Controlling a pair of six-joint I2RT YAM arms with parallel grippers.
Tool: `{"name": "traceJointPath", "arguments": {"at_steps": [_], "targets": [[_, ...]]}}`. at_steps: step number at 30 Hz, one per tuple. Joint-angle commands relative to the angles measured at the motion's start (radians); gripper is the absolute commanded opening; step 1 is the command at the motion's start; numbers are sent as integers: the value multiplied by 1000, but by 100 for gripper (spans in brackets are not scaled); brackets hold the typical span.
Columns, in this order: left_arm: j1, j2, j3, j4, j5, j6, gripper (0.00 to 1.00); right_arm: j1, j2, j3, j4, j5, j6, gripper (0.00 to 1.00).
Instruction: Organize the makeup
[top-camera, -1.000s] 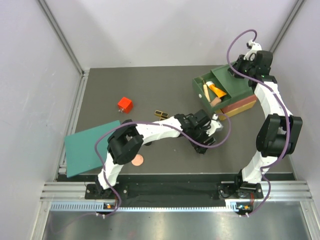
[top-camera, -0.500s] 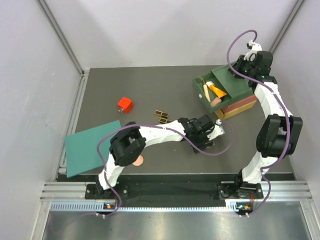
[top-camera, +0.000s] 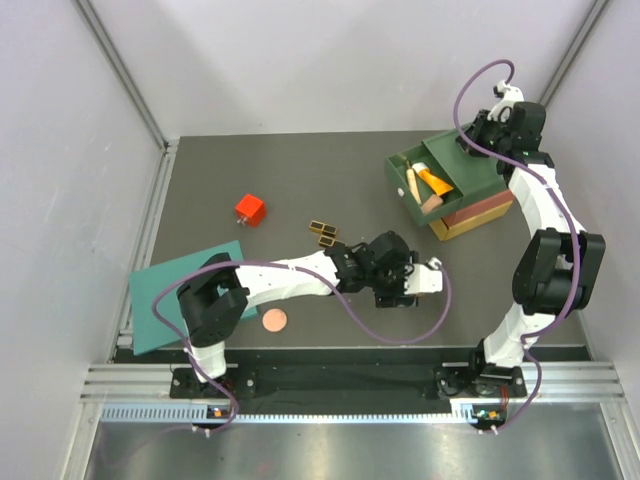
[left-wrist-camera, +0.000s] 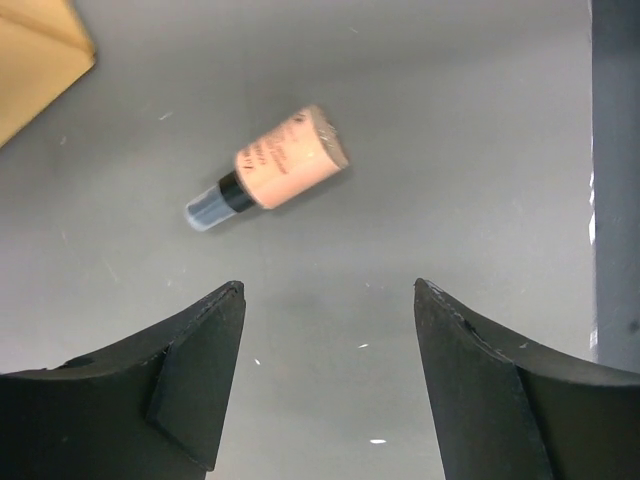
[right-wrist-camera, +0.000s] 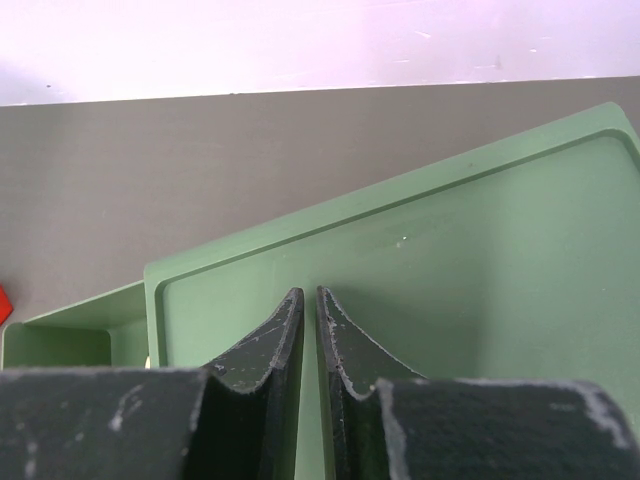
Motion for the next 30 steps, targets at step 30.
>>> {"name": "traceJointPath", "arguments": {"at_steps": [30], "targets": [[32,254,152,111,176,511,77,7,80,-92,-365,17,-18,12]]}}
